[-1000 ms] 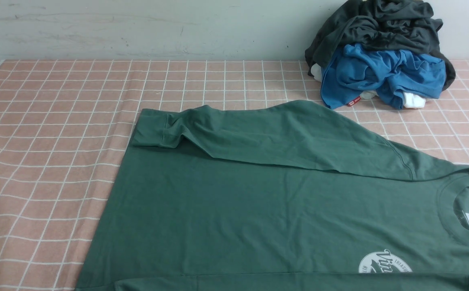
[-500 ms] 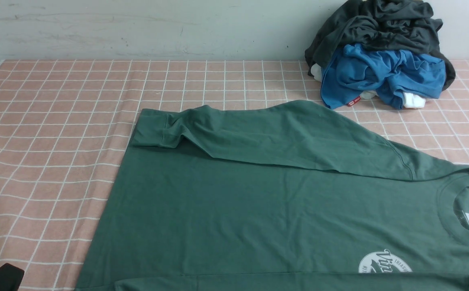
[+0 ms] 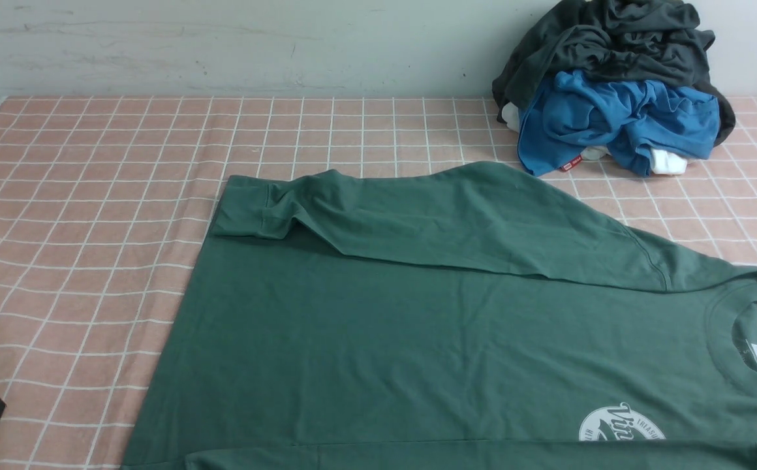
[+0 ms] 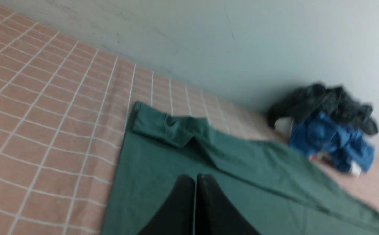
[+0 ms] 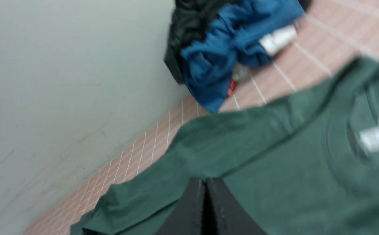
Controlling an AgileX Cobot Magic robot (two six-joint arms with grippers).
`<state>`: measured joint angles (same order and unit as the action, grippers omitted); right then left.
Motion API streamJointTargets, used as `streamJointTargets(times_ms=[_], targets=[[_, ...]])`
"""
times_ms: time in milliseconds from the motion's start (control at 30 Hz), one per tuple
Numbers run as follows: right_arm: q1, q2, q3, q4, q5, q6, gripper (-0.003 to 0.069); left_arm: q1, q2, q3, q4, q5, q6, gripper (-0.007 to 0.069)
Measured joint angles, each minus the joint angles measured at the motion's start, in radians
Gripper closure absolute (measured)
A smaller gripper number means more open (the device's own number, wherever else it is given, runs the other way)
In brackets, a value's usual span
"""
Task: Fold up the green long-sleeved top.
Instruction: Use the left arm to clamp the cuff closest to it
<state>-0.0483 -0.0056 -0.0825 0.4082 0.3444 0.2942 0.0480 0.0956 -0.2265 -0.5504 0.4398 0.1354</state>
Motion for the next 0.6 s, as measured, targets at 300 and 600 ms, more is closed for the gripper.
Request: streamJointTargets(times_ms=[300, 600], targets=[[0.001, 0.45, -0.401, -0.105, 0.206, -0.415, 0.0673, -0.035, 0.517, -0.396, 0.303, 0.397, 0.161, 0.0627], [0.21, 0.824, -0.637, -0.042, 0.637, -0.6, 0.0673, -0.313, 0.969, -0.539, 0.413, 0.521, 0.195, 0.0623]])
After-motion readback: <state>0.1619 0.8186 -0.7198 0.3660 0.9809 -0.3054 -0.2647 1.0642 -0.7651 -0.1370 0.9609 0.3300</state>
